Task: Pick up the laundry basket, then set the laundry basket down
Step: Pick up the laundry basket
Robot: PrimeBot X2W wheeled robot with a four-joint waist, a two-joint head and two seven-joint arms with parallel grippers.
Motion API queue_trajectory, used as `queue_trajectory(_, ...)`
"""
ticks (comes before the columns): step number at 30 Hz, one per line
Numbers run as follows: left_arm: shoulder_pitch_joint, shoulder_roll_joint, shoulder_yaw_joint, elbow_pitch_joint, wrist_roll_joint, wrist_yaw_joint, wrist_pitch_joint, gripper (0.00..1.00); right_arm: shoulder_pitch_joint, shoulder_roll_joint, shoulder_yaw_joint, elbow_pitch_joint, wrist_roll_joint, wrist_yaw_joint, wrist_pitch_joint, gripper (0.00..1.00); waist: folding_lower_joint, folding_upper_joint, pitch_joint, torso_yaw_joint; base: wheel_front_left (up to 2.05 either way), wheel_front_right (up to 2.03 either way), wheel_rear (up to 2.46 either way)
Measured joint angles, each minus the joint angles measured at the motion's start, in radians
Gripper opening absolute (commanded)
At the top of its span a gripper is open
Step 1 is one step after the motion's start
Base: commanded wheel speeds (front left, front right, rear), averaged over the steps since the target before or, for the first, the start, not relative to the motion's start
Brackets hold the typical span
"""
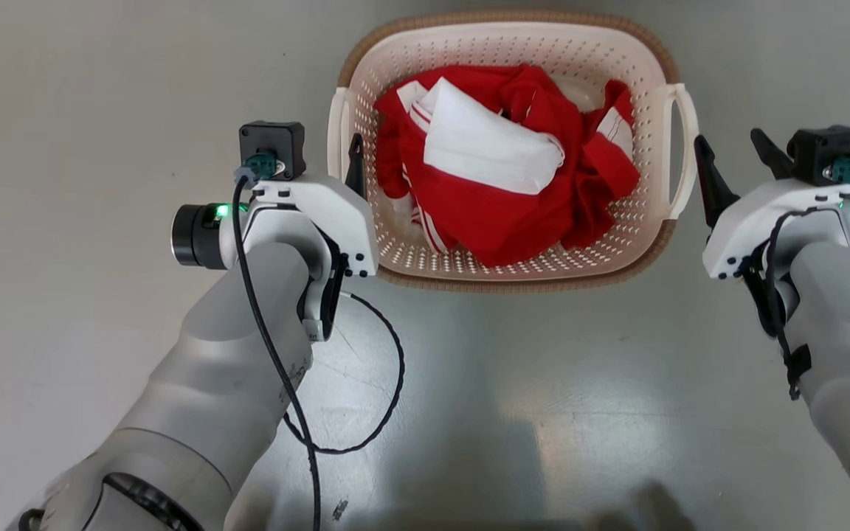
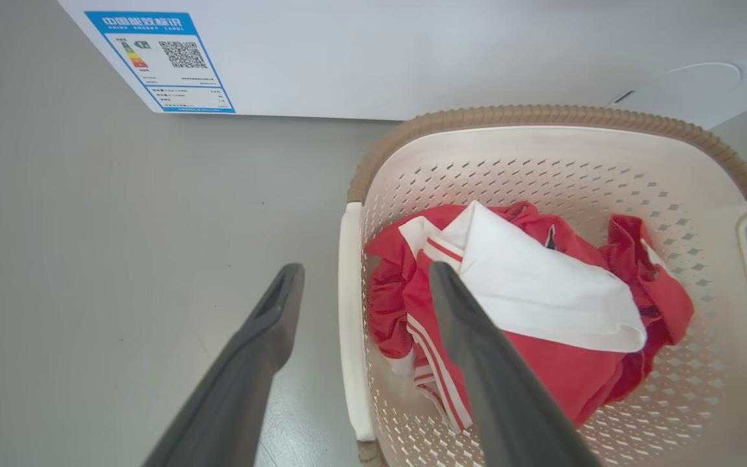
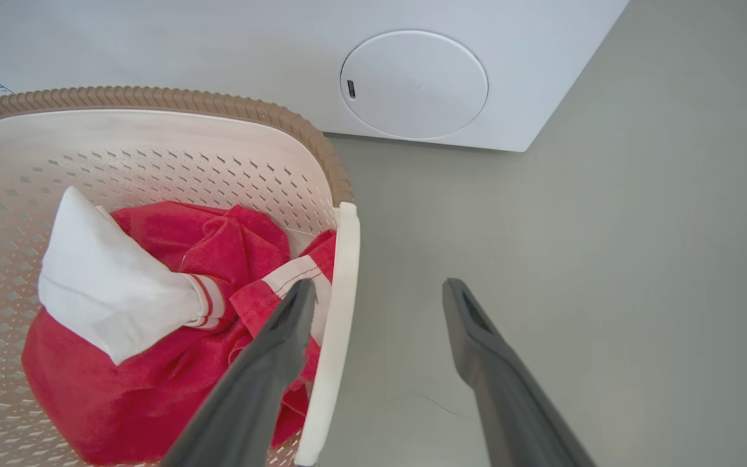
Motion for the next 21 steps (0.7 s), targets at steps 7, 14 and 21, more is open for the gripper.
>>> queue_trajectory(7,-0.039,0.0,-0.072,0.015,-0.065,0.013,0.0,1.0,-0.041,-0.003,0.049,0.001,0.038,0.0,0.0,1.0,0.0,0.0,0.048,0.001,0.0,0.0,0.0)
queue_trajectory(14,-0.077,0.0,-0.119,0.02,-0.125,0.034,0.0,1.0,-0.072,-0.007,0.09,-0.003,0.069,0.0,0.0,1.0,0.0,0.0,0.093,0.002,0.0,0.0,0.0)
queue_trajectory(21,-0.104,0.001,-0.164,0.012,-0.171,0.05,0.0,1.0,-0.09,-0.009,0.128,-0.002,0.099,0.0,0.0,1.0,0.0,0.0,0.127,0.003,0.0,0.0,0.0)
